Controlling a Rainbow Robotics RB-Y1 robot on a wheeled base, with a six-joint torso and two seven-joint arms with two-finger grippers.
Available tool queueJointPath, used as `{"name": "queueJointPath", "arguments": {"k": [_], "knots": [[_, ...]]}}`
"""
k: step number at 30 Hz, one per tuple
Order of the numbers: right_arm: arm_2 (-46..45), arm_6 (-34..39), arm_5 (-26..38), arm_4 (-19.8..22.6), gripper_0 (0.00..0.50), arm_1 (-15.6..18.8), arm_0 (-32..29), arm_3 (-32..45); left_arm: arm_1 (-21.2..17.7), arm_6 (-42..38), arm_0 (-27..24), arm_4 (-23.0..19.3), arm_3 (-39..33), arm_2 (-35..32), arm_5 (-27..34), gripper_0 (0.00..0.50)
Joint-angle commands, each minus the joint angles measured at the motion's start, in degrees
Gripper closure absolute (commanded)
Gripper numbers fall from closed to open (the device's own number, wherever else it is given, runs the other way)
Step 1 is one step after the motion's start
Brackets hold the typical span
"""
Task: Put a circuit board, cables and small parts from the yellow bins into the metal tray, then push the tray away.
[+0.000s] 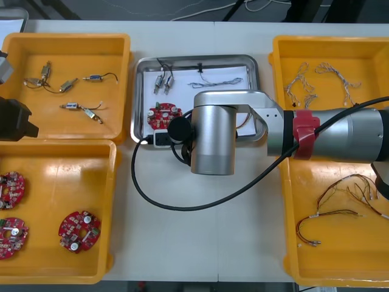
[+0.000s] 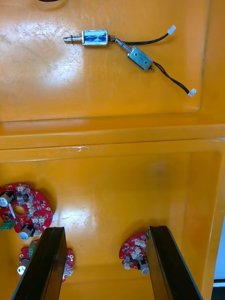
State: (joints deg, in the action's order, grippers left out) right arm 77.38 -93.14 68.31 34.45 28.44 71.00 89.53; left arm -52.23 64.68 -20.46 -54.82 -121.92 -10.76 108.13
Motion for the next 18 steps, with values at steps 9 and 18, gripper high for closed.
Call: {"name": "queueJointPath", "arguments": {"k": [9,18], "knots": [[0.75,-4.42,-4.06,-0.26,0.5,1.62,4.32,-5.59,-2.61,2.82,1.03,-0.37,-1.48,-1.81,-0.47,0.0],[0.75,-5.65,-9.78,-0.26,0.5,1.62,5.29,-9.73,-2.61,2.82,1.03,-0.37,-1.48,-1.81,-0.47,0.0]]}}
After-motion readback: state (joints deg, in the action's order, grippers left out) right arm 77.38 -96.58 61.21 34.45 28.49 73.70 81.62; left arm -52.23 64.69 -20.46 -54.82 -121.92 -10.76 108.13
